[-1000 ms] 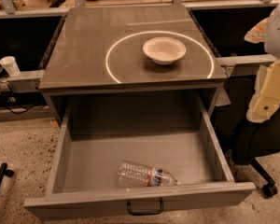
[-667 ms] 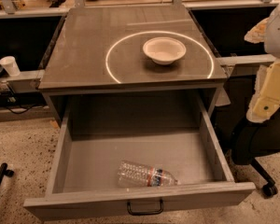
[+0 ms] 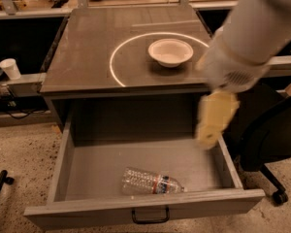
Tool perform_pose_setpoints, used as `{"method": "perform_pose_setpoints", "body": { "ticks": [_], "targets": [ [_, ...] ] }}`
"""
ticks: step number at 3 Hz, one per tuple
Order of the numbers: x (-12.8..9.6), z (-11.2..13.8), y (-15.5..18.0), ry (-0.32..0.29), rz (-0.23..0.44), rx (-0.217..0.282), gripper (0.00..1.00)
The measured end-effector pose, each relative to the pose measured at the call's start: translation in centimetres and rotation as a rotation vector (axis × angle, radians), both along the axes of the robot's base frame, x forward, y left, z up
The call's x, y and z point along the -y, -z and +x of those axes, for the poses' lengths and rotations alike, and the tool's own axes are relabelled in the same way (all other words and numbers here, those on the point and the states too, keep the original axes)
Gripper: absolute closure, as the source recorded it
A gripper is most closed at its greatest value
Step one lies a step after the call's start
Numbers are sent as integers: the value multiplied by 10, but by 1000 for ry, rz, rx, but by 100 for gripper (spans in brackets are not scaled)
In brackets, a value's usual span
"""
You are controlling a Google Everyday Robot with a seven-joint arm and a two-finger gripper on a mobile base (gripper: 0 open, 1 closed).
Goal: Pick water bottle from top drawer and place on counter
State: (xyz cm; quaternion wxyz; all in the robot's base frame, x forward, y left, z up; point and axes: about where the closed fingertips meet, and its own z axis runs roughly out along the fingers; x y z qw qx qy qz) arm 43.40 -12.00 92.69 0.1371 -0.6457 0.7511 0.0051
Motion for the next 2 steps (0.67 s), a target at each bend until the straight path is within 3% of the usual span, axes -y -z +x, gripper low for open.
{"method": "perform_pose_setpoints", "body": {
  "ticks": [1, 2],
  "targets": [
    [-74, -13, 70, -9, 76, -67, 0],
    [-99, -43, 152, -20, 153, -189, 0]
  ]
}}
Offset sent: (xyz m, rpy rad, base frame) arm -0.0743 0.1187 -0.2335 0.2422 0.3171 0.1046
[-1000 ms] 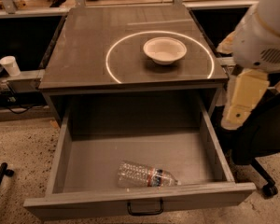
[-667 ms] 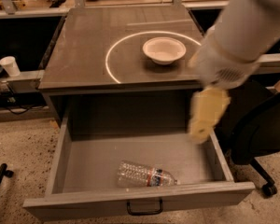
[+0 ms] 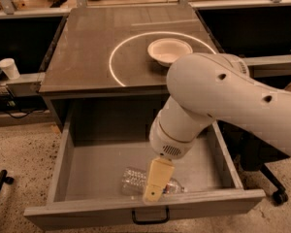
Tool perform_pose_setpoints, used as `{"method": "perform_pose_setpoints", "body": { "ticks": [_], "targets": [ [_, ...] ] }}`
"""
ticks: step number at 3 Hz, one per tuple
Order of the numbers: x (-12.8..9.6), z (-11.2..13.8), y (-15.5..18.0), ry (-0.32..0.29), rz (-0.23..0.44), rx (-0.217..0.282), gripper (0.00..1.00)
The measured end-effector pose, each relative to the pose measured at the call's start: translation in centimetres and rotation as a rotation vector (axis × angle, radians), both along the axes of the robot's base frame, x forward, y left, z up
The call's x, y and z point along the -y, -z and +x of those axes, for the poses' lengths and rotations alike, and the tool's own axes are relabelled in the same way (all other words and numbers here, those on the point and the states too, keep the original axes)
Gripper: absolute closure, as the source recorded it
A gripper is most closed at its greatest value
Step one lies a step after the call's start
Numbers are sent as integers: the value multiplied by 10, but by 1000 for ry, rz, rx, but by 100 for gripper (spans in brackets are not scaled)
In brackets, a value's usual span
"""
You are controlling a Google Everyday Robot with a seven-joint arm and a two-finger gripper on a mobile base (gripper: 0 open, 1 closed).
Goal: Pick water bottle from top drawer and place on counter
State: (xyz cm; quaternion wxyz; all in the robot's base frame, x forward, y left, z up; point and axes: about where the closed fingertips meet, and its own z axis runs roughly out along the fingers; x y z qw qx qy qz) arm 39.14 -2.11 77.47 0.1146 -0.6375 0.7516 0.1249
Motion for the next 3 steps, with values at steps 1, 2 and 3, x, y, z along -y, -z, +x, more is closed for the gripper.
{"method": "perform_pose_setpoints", "body": {
  "ticks": [1, 2, 3],
  "targets": [
    [3, 2, -8, 8, -12, 11, 0],
    [0, 13, 9, -9, -17, -8, 0],
    [9, 34, 48, -2, -15, 5, 0]
  ]
}}
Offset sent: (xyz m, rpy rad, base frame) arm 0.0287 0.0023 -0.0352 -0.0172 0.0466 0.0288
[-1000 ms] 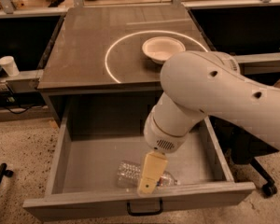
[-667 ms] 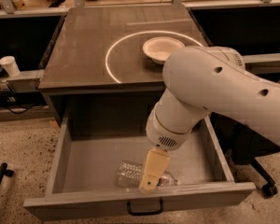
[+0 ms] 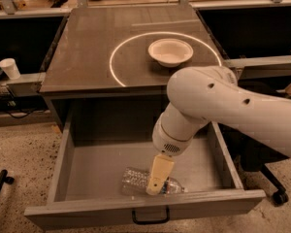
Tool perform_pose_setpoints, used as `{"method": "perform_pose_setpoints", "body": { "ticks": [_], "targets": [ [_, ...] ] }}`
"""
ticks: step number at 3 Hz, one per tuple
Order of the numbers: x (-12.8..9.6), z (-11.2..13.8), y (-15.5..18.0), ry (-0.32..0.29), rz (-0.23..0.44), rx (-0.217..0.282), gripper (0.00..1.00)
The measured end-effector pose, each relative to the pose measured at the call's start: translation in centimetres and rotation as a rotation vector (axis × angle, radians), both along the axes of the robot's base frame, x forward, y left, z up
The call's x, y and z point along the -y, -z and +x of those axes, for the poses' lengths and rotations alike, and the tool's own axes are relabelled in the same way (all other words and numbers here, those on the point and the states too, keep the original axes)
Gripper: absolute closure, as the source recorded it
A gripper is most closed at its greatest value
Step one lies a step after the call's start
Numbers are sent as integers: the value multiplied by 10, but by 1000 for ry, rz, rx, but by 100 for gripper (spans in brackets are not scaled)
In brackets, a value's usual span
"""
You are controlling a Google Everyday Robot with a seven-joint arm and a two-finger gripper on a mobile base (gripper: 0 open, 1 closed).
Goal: Pick water bottle from top drawer and place on counter
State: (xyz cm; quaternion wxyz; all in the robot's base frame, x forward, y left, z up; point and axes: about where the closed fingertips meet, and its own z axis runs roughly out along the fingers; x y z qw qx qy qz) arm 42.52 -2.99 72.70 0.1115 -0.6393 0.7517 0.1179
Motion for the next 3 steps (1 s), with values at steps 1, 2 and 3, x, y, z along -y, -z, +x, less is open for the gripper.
{"method": "perform_pose_setpoints", "body": {
  "ticks": [1, 2, 3],
  "targets": [
    [0, 29, 35, 18, 17, 74, 8],
    [-2, 41, 47, 23, 23, 112, 28],
    [-10, 48, 57, 5, 26, 118, 26]
  ]
}}
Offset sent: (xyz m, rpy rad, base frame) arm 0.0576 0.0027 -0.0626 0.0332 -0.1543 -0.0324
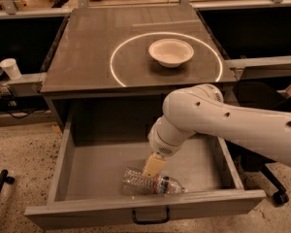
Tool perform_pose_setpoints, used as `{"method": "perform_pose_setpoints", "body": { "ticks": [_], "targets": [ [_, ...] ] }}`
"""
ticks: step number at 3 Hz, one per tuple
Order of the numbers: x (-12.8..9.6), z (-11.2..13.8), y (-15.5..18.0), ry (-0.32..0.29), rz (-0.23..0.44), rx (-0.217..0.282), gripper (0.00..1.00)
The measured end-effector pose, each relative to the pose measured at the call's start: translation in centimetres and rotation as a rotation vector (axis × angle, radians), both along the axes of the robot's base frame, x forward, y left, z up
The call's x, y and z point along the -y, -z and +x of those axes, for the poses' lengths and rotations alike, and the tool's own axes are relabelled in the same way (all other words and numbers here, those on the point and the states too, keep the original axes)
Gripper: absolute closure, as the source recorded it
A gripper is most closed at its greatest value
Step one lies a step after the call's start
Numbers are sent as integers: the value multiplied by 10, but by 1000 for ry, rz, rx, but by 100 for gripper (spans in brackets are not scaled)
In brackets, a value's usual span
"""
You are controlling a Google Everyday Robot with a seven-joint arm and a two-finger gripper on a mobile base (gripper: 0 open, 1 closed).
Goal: Pick water bottle from top drawer and place on counter
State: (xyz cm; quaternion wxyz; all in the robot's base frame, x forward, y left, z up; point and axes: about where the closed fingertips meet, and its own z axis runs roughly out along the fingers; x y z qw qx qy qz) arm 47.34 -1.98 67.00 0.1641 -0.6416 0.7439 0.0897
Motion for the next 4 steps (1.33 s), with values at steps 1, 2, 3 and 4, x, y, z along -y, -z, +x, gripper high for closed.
{"method": "perform_pose_setpoints", "body": {
  "ticks": [1, 2, 3, 4],
  "targets": [
    [-8, -1, 12, -22, 19, -27, 25],
    [-12, -6, 20, -40, 26, -56, 25],
    [-17, -8, 45, -55, 27, -87, 29],
    [-19, -9, 59, -60, 23, -96, 29]
  ]
}}
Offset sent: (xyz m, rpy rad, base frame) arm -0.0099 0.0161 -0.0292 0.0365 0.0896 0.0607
